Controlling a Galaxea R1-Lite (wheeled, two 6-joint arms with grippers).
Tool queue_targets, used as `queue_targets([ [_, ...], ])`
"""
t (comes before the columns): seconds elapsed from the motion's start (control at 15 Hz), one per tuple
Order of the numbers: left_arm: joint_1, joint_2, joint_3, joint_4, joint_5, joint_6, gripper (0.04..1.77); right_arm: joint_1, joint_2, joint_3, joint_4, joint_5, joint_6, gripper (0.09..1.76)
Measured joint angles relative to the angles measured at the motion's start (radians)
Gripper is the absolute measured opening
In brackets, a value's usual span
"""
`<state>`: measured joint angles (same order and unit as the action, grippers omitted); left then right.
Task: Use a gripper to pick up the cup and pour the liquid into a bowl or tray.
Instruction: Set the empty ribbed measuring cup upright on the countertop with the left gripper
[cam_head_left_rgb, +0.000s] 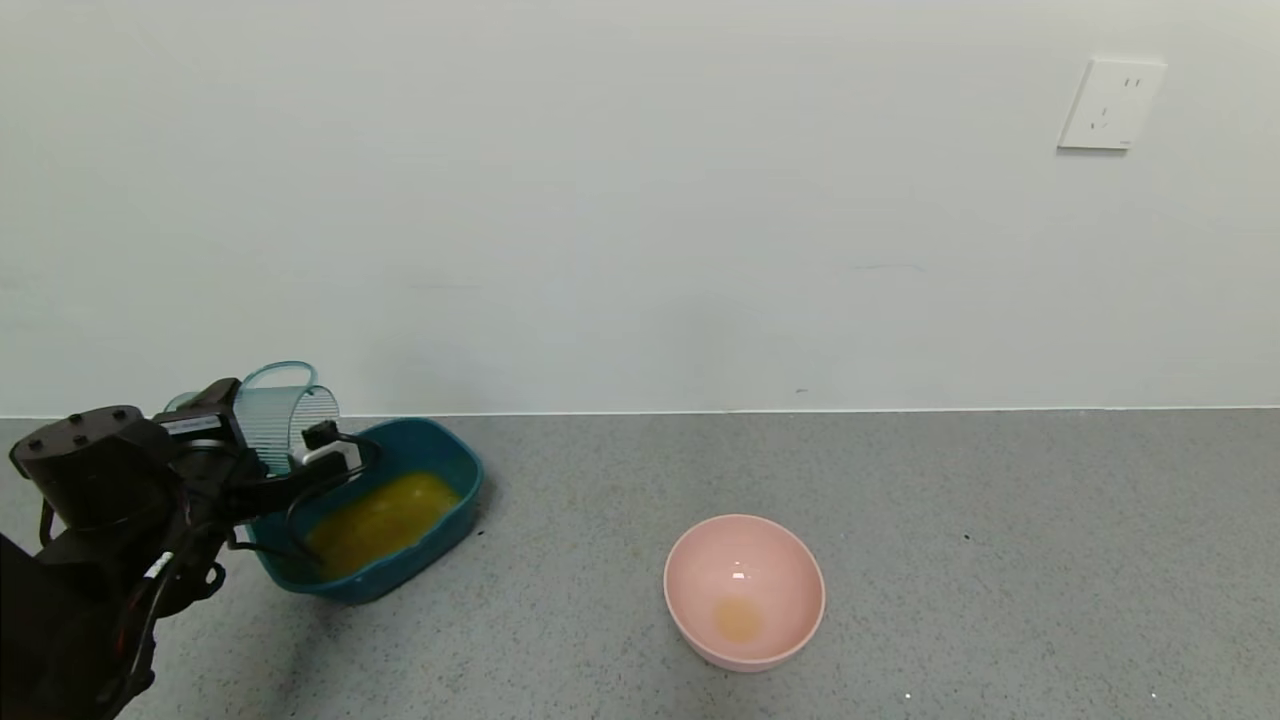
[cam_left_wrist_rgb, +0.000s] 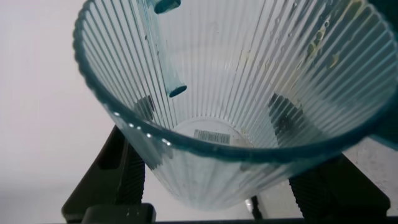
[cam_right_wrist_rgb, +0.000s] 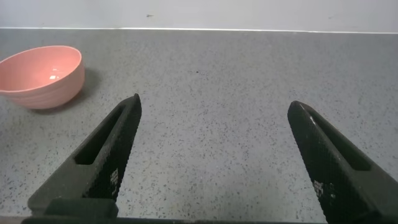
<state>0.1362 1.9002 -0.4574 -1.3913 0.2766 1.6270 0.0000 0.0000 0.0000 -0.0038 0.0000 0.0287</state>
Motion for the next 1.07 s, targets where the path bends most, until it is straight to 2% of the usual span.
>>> queue_targets([
  [0.47,-0.065,-0.001,0.067,0.011,0.035,-0.376,1.29,0.000,0.000,0.000,0.000,0.000,0.000,1.71],
  [0.8,-0.083,-0.011,0.077,0.010,0.023,-0.502,1.29,0.000,0.000,0.000,0.000,0.000,0.000,1.71],
  [1.07,-0.085,-0.013,0.046,0.006,0.031,-0.609,1.29,0.000,0.000,0.000,0.000,0.000,0.000,1.71],
])
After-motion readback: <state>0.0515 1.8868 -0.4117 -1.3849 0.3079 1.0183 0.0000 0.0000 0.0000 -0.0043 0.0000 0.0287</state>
